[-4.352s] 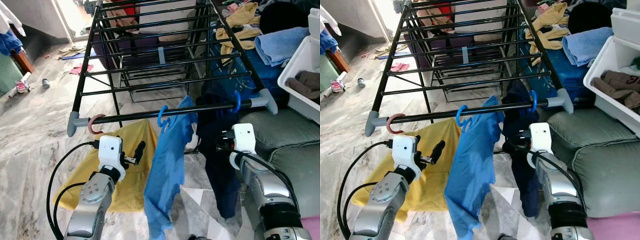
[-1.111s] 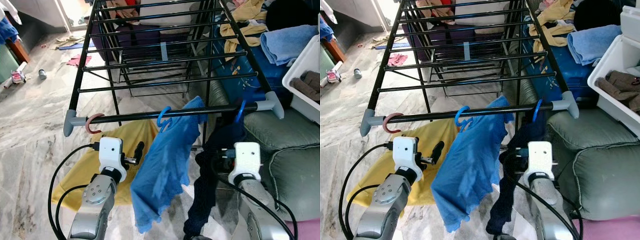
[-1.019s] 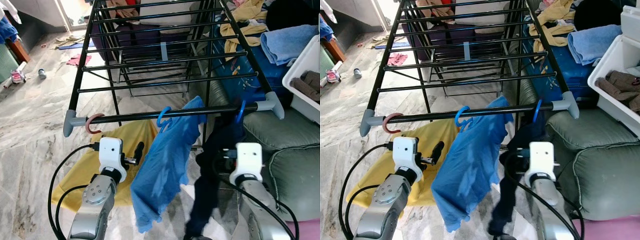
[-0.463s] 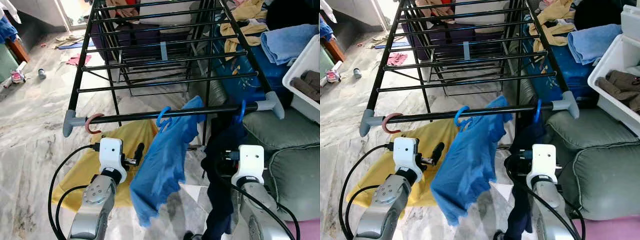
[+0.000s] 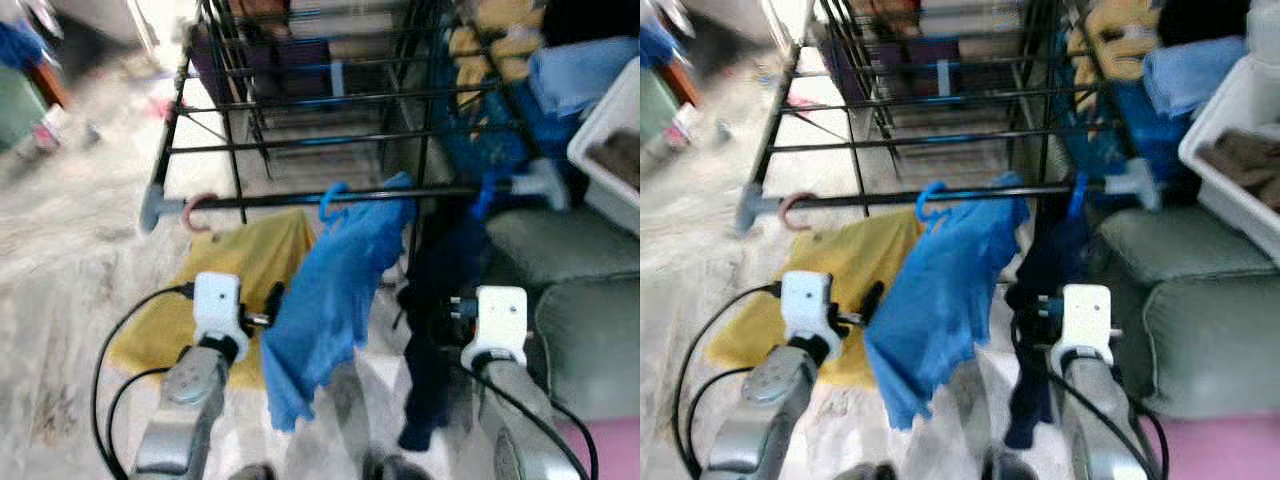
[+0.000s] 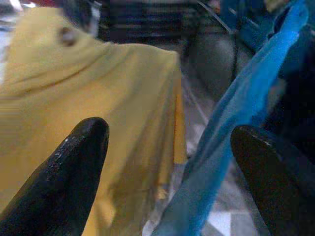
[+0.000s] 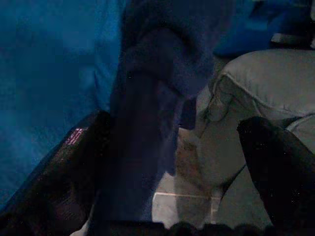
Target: Hang hanger
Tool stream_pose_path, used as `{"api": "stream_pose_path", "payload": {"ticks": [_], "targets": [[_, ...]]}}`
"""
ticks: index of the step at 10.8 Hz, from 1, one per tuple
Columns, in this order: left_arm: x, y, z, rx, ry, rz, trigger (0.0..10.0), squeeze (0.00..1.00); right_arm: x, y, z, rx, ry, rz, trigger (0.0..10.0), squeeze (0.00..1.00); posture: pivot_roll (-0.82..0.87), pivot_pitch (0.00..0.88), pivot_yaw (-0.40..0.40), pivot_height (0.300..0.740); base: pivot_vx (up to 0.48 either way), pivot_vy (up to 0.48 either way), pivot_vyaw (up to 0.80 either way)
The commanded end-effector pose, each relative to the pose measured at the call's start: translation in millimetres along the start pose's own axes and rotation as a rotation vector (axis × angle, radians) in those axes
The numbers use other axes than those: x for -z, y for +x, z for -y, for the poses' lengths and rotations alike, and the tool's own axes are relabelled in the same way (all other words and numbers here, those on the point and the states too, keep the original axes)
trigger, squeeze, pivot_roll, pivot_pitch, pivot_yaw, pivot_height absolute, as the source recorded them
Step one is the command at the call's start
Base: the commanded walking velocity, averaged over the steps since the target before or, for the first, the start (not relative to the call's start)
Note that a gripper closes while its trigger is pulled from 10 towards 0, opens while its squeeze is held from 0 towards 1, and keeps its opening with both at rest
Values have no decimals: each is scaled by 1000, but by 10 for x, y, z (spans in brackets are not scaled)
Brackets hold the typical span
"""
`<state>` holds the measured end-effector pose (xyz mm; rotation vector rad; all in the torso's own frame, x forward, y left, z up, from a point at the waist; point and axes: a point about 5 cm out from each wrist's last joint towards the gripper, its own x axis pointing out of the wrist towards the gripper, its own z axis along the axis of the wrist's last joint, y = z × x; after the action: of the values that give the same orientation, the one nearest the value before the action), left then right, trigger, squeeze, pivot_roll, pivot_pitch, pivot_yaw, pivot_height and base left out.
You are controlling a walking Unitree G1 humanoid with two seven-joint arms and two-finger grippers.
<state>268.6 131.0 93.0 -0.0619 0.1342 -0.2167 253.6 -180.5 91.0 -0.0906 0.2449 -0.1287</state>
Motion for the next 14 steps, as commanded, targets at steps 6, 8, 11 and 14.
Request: {"api": "stream_pose_path", "payload": {"ticks": [6,8,11,14], "targets": [[23,36,-87,-43,8,5,10000,0,57,59,33,-9,-3,-11,10000,0,-58,17,41,740,-274,0,0],[-9,145,-117,-88,-11,47,10000,0,131,57,87,-25,-39,-19,10000,0,-57,0,9,740,-135,0,0],[60,181,-123,-114,-23,42,10000,0,158,134,51,-48,-50,-17,10000,0,-52,0,14,740,0,0,0],[81,192,-86,-76,-11,39,10000,0,67,176,-105,-86,-6,34,10000,0,-60,0,51,740,0,0,0]]}}
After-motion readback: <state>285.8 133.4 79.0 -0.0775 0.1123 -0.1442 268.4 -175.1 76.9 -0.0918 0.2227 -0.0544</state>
